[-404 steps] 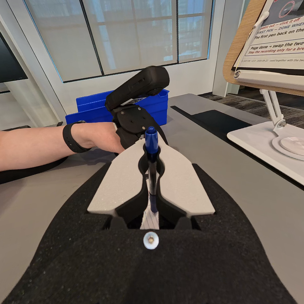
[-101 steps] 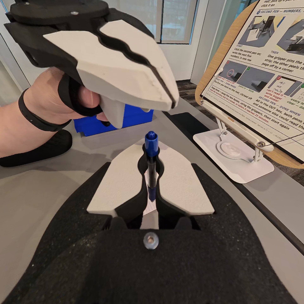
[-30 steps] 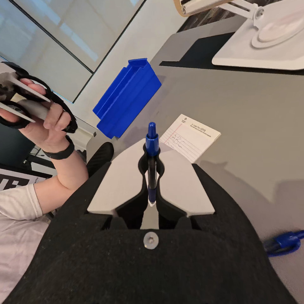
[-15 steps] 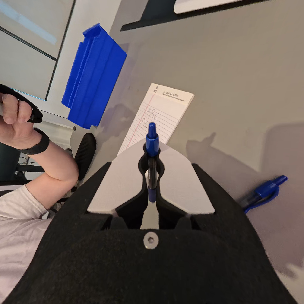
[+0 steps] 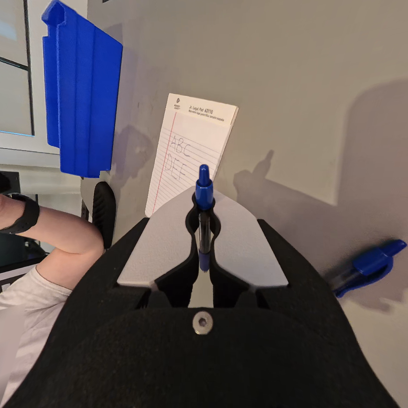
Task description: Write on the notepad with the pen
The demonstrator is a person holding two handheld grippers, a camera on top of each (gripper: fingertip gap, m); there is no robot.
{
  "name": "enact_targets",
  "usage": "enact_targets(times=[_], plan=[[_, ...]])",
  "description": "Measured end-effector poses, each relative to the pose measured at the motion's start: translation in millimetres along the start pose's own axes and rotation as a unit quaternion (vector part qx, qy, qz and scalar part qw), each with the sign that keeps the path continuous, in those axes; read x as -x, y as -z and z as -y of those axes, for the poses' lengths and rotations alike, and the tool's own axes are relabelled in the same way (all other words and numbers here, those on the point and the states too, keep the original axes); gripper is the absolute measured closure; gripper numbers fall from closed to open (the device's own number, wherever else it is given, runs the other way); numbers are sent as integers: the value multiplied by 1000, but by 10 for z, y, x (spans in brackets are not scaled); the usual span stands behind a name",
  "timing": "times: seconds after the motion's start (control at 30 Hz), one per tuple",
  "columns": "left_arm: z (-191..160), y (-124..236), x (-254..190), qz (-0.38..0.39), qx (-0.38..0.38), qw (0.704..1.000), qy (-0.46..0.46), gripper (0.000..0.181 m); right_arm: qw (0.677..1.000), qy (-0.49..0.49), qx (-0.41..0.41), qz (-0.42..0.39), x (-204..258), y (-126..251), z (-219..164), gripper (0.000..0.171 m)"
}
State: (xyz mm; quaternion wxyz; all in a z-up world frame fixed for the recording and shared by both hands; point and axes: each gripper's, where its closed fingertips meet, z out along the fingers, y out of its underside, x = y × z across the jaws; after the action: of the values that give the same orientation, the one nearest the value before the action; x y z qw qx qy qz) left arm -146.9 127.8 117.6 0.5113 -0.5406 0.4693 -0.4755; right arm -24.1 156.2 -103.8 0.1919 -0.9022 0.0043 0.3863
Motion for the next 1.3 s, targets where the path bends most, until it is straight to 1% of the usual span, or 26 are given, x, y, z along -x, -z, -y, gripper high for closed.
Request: enact_targets(times=[0.13,0.4,0.6,0.73,1.07,1.3], plan=[[-11,31,-8,-1,3,1000,3,181,999,-25,20,-20,-78,-80,-9,167],[81,80,-53,-9,-7,1000,6,181,996,-60,45,-57,-208,-234,-34,167],[65,83,-64,-15,-6,1000,11,181,992,-78,49,-86,-311,-302,-32,167],[95,91,-73,-19,-10,1000,15,181,989,-93,38,-107,-384,-316,-25,167],[80,58,-128,-27,-5,1000,12,181,979,-62,58,-186,-432,-317,-34,167],[95,69,-135,-28,-8,999,14,181,973,-58,57,-217,-444,-322,-16,167]])
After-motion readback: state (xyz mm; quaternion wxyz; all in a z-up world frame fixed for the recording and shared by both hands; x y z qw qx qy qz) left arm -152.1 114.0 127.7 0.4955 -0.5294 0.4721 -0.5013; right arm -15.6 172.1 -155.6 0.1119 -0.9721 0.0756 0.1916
